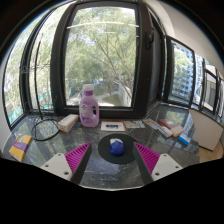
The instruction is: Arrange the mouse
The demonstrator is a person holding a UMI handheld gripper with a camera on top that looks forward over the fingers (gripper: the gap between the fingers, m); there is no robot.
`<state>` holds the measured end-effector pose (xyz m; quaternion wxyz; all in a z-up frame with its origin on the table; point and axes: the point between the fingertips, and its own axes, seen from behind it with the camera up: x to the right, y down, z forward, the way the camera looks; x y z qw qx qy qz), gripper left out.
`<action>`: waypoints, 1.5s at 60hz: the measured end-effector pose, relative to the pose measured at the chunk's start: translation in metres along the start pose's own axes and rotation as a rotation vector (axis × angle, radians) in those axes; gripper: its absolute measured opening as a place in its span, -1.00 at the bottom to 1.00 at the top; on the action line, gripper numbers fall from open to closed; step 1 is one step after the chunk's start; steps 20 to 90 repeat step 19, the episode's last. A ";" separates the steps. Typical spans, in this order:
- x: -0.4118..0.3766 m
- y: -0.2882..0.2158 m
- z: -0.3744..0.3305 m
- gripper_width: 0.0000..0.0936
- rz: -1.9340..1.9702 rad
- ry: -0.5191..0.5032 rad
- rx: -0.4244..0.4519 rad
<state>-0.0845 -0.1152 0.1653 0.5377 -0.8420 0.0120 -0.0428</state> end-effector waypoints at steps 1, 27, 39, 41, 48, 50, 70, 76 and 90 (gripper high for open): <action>-0.002 0.001 -0.004 0.83 0.000 -0.001 0.000; -0.011 0.004 -0.033 0.83 -0.008 0.005 0.011; -0.011 0.004 -0.033 0.83 -0.008 0.005 0.011; -0.011 0.004 -0.033 0.83 -0.008 0.005 0.011; -0.011 0.004 -0.033 0.83 -0.008 0.005 0.011; -0.011 0.004 -0.033 0.83 -0.008 0.005 0.011; -0.011 0.004 -0.033 0.83 -0.008 0.005 0.011; -0.011 0.004 -0.033 0.83 -0.008 0.005 0.011; -0.011 0.004 -0.033 0.83 -0.008 0.005 0.011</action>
